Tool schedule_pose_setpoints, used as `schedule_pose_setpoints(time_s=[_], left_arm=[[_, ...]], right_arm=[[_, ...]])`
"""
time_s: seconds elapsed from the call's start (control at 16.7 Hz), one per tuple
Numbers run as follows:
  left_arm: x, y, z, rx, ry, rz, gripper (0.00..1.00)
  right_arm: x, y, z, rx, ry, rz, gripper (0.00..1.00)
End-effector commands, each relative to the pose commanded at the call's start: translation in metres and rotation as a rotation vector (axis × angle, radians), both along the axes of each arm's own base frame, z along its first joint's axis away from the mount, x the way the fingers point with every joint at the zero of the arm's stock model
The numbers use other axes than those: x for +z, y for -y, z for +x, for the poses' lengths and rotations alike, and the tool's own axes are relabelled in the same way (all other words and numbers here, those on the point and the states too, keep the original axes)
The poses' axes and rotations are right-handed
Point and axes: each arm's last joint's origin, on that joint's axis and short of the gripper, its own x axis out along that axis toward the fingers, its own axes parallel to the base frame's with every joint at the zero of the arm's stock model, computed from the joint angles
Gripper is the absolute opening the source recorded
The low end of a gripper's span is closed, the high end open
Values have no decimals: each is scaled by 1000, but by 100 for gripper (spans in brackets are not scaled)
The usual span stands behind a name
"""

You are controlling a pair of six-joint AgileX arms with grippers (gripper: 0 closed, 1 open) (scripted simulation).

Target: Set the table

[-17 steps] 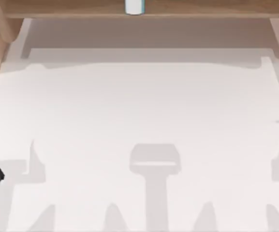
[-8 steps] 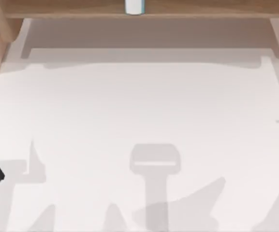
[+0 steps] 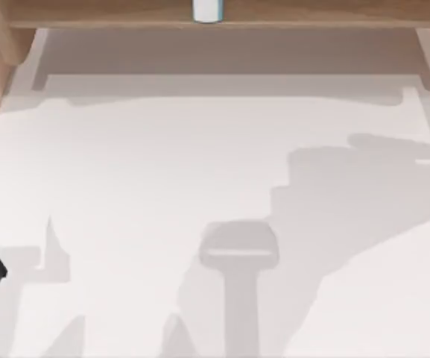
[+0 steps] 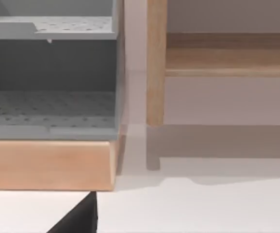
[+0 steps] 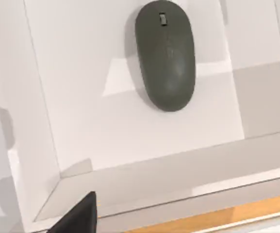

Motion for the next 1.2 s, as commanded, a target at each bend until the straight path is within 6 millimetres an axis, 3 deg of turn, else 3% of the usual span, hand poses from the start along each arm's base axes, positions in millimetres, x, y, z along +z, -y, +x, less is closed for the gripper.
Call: schedule_pose_setpoints(time_s=[0.24,0.42,0.54,1.2], left_arm=[[0,0,0,0,0,0,100],[0,0,0,0,0,0,100],[0,0,0,0,0,0,100],[0,0,0,0,0,0,100]], right_arm=[[-67,32,63,60,-153,62,100],[-110,38,87,112,-222,101,100],[-128,38,95,138,-241,116,100],[-136,40,97,147,-245,121,100]])
